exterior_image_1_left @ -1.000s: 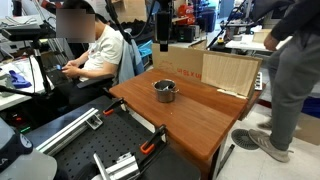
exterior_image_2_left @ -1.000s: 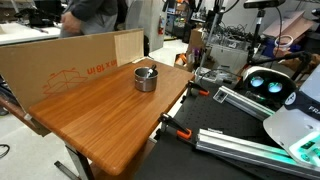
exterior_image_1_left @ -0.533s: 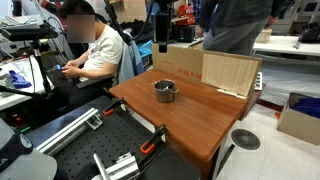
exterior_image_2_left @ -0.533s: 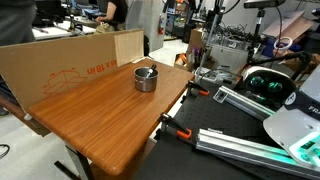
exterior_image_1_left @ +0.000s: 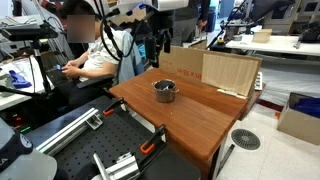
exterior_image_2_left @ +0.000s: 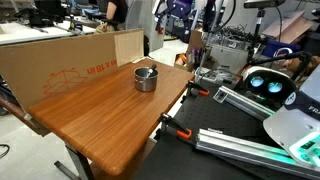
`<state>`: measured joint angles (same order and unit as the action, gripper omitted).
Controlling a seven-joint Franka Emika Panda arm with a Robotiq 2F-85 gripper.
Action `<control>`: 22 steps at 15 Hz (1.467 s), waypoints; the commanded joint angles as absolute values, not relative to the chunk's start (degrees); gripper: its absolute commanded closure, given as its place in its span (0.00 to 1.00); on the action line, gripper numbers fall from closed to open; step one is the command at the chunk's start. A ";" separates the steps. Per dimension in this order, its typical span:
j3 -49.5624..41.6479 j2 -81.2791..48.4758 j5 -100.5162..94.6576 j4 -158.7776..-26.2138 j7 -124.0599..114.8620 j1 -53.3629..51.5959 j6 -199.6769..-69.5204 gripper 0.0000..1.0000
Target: Take the marker out of the pot and set it on the table
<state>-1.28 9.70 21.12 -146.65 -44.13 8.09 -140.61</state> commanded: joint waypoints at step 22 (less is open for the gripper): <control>-3.42 -10.94 5.19 -148.19 -79.44 -2.89 -175.92 0.00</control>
